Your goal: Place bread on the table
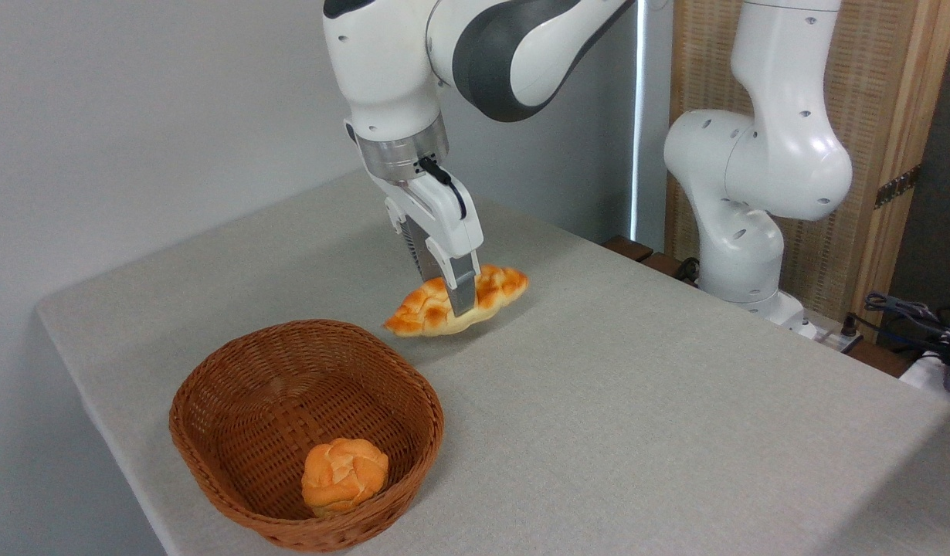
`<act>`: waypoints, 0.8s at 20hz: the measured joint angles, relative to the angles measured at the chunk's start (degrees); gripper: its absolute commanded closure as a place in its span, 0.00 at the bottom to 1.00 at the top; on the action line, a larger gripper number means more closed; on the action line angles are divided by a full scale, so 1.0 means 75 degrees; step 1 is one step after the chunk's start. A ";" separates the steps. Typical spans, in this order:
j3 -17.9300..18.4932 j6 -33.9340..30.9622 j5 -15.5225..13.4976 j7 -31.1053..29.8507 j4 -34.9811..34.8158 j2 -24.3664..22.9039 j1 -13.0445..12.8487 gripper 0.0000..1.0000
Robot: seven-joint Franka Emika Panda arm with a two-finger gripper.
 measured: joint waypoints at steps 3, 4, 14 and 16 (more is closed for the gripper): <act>0.0000 0.0000 0.0000 0.0000 0.0000 0.0000 0.0000 0.00; 0.0000 0.0000 0.0000 0.0000 0.0000 0.0000 0.0000 0.00; -0.0240 -0.0244 0.0101 -0.0198 0.0769 -0.0007 -0.0006 0.00; -0.0240 -0.0635 0.0468 -0.0214 0.1393 0.0062 0.0000 0.00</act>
